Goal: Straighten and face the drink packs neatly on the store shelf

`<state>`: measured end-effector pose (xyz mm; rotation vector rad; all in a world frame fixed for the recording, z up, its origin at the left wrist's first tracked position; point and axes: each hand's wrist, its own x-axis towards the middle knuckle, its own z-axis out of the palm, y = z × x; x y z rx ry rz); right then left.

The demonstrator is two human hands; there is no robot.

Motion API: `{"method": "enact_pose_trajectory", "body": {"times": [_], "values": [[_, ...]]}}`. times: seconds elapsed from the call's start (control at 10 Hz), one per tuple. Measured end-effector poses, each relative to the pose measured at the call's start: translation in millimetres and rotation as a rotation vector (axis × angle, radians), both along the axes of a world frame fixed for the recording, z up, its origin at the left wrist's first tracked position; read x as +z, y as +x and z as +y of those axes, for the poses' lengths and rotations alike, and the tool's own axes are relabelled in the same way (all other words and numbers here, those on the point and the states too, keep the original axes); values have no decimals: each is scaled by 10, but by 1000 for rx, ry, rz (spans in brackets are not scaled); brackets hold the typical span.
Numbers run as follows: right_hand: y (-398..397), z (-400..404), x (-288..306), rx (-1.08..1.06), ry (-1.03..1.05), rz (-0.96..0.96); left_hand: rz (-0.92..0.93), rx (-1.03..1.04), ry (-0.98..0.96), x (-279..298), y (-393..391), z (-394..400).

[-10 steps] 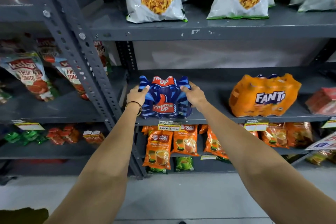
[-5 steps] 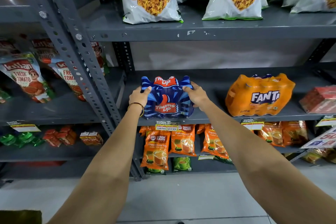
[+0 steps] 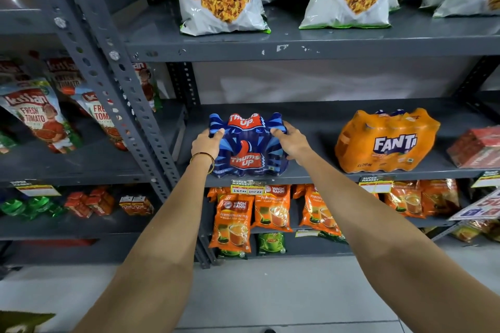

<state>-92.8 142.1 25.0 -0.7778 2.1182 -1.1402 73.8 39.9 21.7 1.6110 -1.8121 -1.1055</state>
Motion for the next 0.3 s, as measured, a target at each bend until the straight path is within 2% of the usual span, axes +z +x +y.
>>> {"method": "enact_pose_trajectory", "body": {"times": [0.2, 0.3], "values": [[26, 78, 15, 41, 45, 18, -118, 34, -30, 5, -32, 108], [60, 181, -52, 1, 39, 251, -231, 94, -184, -27, -31, 279]]}}
